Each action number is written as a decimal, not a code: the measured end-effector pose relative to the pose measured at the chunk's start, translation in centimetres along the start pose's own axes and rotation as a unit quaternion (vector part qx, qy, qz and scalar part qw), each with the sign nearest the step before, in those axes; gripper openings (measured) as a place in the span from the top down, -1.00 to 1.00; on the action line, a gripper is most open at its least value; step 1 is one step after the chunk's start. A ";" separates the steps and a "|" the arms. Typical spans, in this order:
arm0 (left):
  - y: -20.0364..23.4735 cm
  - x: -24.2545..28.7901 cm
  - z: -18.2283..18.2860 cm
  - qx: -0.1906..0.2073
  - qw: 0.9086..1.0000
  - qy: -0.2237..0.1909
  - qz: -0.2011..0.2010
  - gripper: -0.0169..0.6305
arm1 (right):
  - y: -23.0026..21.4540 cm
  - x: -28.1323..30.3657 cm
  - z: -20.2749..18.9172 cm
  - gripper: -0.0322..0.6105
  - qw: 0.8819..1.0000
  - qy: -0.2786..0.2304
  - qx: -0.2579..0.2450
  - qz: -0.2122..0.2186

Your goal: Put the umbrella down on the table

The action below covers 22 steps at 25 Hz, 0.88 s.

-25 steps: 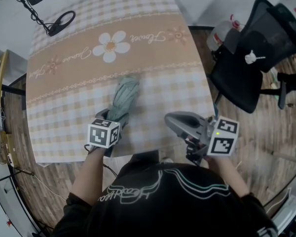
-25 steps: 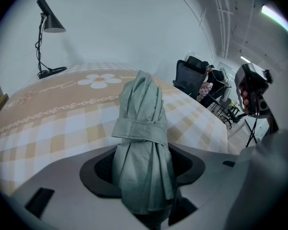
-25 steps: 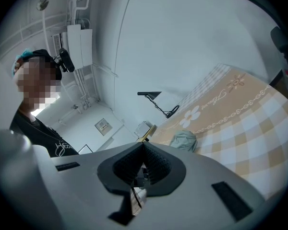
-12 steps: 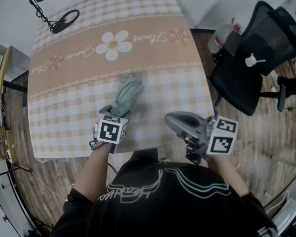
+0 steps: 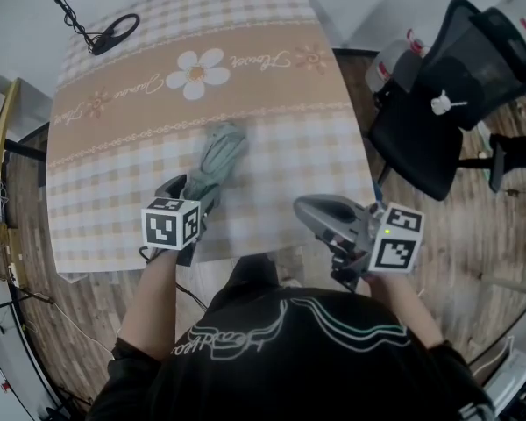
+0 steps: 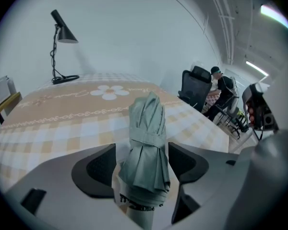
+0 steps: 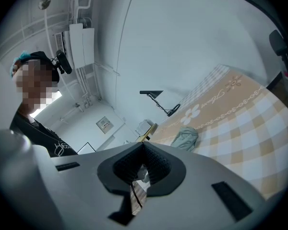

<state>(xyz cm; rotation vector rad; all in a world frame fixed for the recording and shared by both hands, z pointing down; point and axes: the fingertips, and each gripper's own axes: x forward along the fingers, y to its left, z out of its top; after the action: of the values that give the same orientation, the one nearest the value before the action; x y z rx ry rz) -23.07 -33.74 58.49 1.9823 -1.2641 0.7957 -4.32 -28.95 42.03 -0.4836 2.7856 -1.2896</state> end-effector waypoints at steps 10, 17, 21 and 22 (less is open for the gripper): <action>-7.0 -10.8 5.4 -0.106 0.972 -0.162 -0.130 -0.05 | 2.9 -2.2 -0.2 0.86 0.999 0.005 -0.037 0.011; -15.8 -18.4 6.7 -0.085 0.947 -0.231 -0.208 0.36 | 7.1 -4.0 -0.4 0.86 0.997 0.000 -0.062 0.040; -20.9 -22.3 6.1 -0.067 0.929 -0.255 -0.260 0.64 | 10.4 -5.7 -0.6 0.86 0.995 -0.004 -0.081 0.064; -22.0 -23.3 6.1 -0.061 0.924 -0.262 -0.272 0.71 | 11.1 -6.1 -0.6 0.86 0.994 -0.006 -0.085 0.071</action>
<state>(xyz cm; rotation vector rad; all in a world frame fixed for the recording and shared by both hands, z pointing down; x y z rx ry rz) -10.01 -18.93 32.55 2.3576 -0.9102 -0.0933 -1.58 -19.98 33.47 -0.2916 2.8734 -1.0240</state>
